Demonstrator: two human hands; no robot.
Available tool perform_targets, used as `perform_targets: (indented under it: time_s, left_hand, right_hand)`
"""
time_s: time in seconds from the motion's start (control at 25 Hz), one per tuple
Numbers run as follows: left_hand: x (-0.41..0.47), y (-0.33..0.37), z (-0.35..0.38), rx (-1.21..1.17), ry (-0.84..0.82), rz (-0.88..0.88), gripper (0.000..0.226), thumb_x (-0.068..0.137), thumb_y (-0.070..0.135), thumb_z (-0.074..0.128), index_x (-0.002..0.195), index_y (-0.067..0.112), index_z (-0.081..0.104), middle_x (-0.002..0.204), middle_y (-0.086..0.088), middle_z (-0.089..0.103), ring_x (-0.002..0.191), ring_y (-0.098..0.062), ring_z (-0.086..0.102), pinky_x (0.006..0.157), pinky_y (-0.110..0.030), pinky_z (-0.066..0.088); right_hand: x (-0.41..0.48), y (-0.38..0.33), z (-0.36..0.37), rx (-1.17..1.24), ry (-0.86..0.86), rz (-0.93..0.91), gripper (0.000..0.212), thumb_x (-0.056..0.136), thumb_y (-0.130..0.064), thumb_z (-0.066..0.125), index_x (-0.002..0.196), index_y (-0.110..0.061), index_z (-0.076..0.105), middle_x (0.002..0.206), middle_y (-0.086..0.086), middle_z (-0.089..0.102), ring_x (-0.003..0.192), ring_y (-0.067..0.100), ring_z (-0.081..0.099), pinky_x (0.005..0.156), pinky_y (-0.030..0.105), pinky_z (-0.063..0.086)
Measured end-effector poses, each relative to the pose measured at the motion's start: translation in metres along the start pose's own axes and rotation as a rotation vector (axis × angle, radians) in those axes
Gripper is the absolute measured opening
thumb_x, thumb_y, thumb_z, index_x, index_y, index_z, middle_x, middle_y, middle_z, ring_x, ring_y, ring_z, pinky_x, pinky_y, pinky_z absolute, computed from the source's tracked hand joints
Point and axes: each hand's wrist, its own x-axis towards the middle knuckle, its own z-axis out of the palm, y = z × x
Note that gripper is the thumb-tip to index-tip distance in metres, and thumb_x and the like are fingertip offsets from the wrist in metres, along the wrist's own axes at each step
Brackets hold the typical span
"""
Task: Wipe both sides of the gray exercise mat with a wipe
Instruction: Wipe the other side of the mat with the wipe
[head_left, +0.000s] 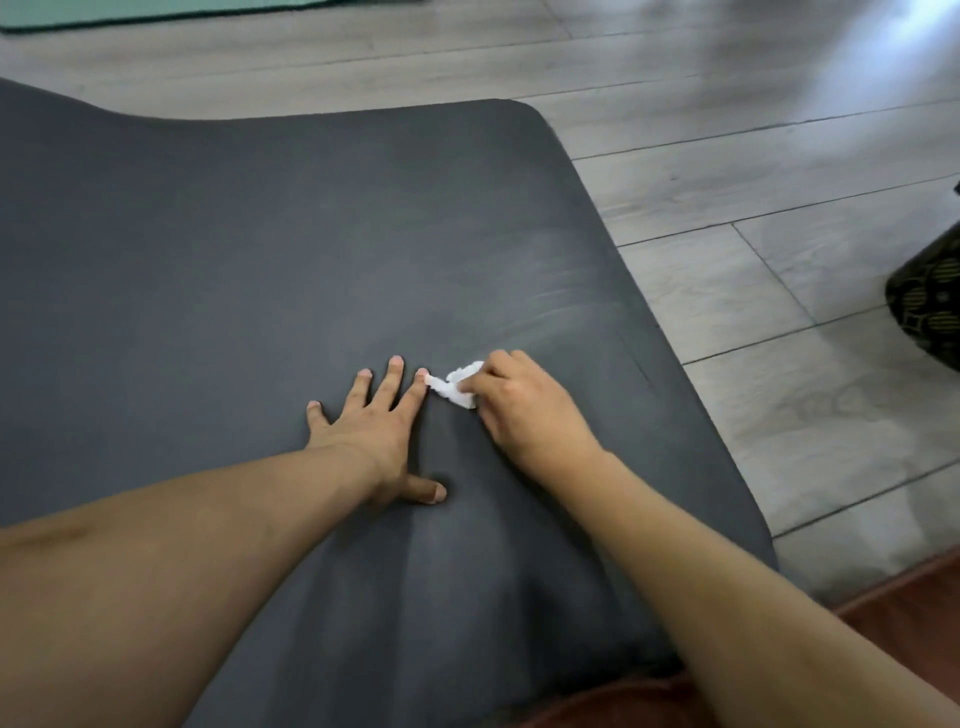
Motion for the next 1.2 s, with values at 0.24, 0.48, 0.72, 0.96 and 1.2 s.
perform_targets:
  time_s: [0.24,0.48,0.72,0.96,1.2]
  left_hand:
    - [0.002,0.004,-0.003,0.016,-0.025,-0.019,0.136,0.071,0.075,0.074,0.155,0.039,-0.026,0.162,0.010,-0.035,0.155,-0.025,-0.020,0.119,-0.070,0.011]
    - [0.002,0.005,-0.005,0.049,-0.047,-0.042,0.136,0.070,0.076,0.073,0.155,0.039,-0.027,0.162,0.010,-0.036,0.155,-0.025,-0.020,0.119,-0.069,0.014]
    - [0.000,0.007,-0.006,0.085,-0.065,-0.056,0.137,0.070,0.078,0.071,0.153,0.039,-0.030,0.162,0.009,-0.037,0.155,-0.026,-0.019,0.118,-0.069,0.016]
    - [-0.002,0.010,-0.009,0.087,-0.075,-0.065,0.136,0.071,0.077,0.072,0.155,0.038,-0.028,0.162,0.008,-0.036,0.155,-0.026,-0.018,0.117,-0.070,0.017]
    - [-0.002,0.009,-0.008,0.101,-0.072,-0.069,0.136,0.071,0.079,0.070,0.154,0.038,-0.029,0.162,0.009,-0.036,0.156,-0.026,-0.018,0.117,-0.070,0.017]
  right_hand:
    - [-0.007,0.063,-0.029,-0.124,0.234,0.751,0.025,0.086,-0.003,0.056,0.103,-0.010,0.072,0.100,0.013,0.058,0.092,0.035,0.052,0.077,0.039,0.049]
    - [-0.012,-0.035,-0.001,0.093,-0.032,-0.050,0.023,0.078,-0.007,0.065,0.096,-0.019,0.073,0.087,0.006,0.060,0.078,0.027,0.053,0.069,0.038,0.051]
    - [-0.017,0.093,-0.051,-0.195,0.065,0.709,0.030,0.093,-0.007,0.047,0.113,-0.011,0.068,0.105,0.012,0.057,0.101,0.032,0.050,0.079,0.037,0.042]
    - [-0.029,-0.021,-0.023,0.012,-0.101,0.222,0.017,0.080,-0.002,0.063,0.091,-0.011,0.072,0.086,0.012,0.058,0.081,0.035,0.054,0.066,0.039,0.050]
    - [-0.022,0.075,-0.061,-0.224,-0.022,0.747,0.025,0.092,-0.007,0.048,0.112,-0.008,0.064,0.112,0.016,0.055,0.106,0.036,0.050,0.082,0.038,0.041]
